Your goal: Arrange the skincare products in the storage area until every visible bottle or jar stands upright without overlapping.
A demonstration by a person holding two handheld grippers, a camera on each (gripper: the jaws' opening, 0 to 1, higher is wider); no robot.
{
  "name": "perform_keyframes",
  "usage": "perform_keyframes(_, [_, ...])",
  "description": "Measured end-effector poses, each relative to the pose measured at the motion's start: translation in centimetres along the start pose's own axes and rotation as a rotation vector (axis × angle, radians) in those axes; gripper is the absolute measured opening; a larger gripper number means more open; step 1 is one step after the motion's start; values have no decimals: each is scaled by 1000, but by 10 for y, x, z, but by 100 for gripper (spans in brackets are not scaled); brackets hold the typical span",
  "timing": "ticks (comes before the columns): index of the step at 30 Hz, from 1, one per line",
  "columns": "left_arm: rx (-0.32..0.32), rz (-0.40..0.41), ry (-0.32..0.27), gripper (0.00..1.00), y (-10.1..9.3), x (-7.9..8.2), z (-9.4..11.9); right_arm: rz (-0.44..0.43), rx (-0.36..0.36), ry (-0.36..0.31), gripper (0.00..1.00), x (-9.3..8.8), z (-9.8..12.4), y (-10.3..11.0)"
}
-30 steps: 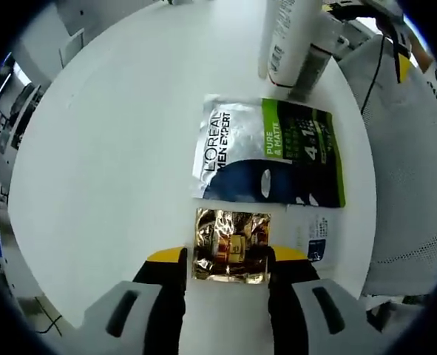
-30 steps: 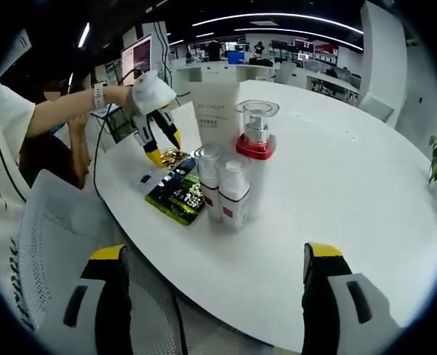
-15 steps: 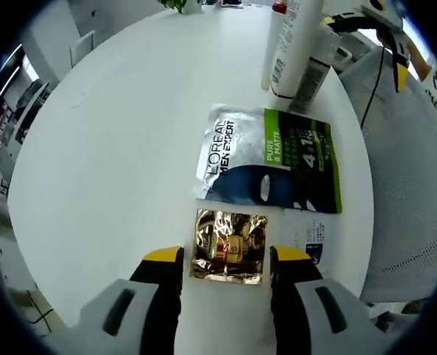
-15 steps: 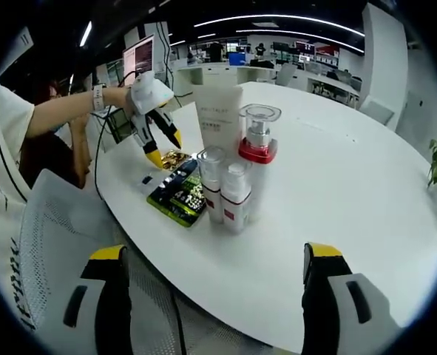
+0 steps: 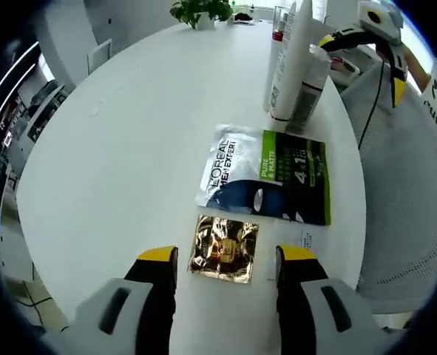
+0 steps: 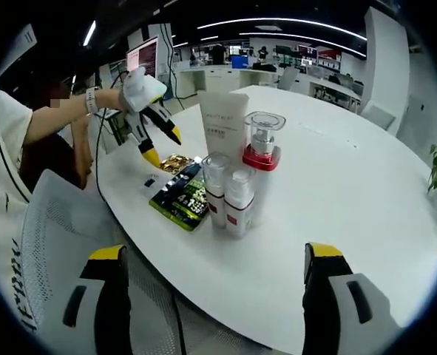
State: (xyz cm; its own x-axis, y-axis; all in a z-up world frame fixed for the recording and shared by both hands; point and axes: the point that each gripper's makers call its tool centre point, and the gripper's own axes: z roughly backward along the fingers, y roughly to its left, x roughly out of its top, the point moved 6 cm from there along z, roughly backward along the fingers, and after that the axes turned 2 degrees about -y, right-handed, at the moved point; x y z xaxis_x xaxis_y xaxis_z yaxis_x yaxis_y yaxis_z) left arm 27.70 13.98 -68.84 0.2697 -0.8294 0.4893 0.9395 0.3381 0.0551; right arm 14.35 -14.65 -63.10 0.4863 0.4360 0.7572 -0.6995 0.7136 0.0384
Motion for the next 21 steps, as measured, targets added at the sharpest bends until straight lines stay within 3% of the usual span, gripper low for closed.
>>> perform_keyframes(10, [36,15,-61,57,-18,5,14,25,1,-22,99,10,1,2])
perform_keyframes(15, [66,35,-102,65,-28,9,21,36,2,-25,99,11,3,3])
perform_keyframes(21, [100,50,-165,73,-55,24,34,45,4,-35,99,14,4,5])
